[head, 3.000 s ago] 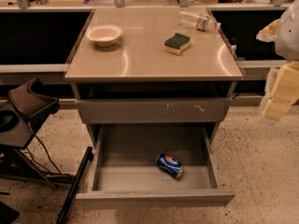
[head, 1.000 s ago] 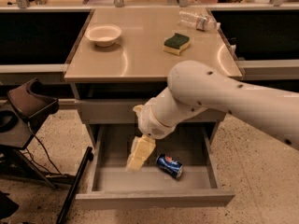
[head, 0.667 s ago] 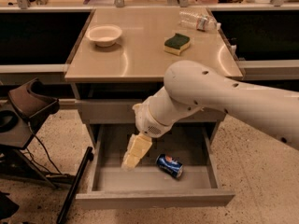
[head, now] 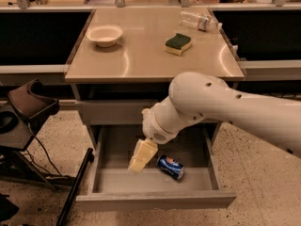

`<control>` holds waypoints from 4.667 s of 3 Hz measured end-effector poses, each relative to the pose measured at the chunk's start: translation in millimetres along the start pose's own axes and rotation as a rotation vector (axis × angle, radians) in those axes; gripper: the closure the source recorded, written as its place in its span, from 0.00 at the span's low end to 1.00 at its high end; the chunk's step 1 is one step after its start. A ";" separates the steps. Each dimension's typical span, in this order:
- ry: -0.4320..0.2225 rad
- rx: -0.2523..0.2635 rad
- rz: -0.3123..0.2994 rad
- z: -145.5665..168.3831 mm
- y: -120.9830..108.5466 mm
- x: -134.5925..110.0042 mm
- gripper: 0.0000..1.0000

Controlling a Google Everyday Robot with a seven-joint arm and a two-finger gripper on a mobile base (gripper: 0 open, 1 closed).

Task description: Pick pepsi can from middle drawer and place on counter

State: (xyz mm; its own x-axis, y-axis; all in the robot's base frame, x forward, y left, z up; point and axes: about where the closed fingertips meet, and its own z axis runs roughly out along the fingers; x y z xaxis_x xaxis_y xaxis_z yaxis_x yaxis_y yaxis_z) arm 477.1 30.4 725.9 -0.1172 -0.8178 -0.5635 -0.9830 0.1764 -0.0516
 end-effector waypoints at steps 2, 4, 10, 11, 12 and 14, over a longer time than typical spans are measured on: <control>0.109 0.240 0.187 -6.5 -56.2 104.0 0.00; 0.186 0.370 0.311 -44.3 -85.7 154.4 0.00; 0.144 0.063 0.553 146.9 -92.5 219.5 0.00; 0.116 -0.010 0.575 183.1 -84.5 216.9 0.00; 0.078 -0.068 0.617 222.2 -78.8 214.5 0.00; 0.052 -0.085 0.685 269.2 -75.3 232.7 0.00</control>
Offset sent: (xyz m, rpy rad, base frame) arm 0.0668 -0.1656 -0.0728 -0.1724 -0.1165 -0.4725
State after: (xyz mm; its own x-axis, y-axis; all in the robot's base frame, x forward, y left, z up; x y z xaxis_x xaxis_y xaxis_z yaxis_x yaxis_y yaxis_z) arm 561.9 -25.6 376.7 -0.7202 -0.5626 -0.4060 -0.6923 0.6209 0.3676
